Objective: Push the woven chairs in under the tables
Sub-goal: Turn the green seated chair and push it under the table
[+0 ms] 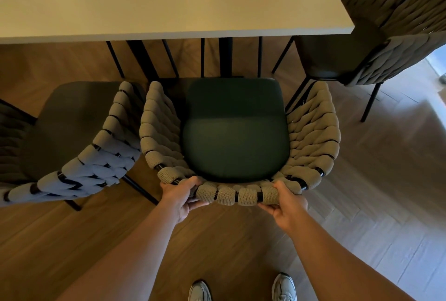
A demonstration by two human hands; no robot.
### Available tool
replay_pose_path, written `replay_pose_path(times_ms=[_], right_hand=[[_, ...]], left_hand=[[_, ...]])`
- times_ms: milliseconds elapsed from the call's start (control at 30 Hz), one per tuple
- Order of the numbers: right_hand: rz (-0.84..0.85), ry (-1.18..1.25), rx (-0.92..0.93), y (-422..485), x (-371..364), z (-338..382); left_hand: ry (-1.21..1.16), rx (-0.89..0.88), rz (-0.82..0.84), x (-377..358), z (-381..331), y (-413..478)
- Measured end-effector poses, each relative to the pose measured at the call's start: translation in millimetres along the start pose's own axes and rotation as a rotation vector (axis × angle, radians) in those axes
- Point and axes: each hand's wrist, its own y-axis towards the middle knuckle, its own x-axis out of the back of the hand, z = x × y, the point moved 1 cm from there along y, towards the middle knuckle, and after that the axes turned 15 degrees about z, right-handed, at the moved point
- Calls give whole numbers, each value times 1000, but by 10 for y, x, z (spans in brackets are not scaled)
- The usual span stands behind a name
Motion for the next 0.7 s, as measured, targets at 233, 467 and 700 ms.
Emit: replay_pose_path(times_ms=[233,467,700], right_hand=[[-6,-40,-2,-14,12,21],[-10,-67,11,20,29,109],[-17,-92,9,85,79,217]], left_hand=[[-1,-7,30,19,12,-31],[-15,-29,52,-32,31,-24],[1,-50,30,-137,82,-8]])
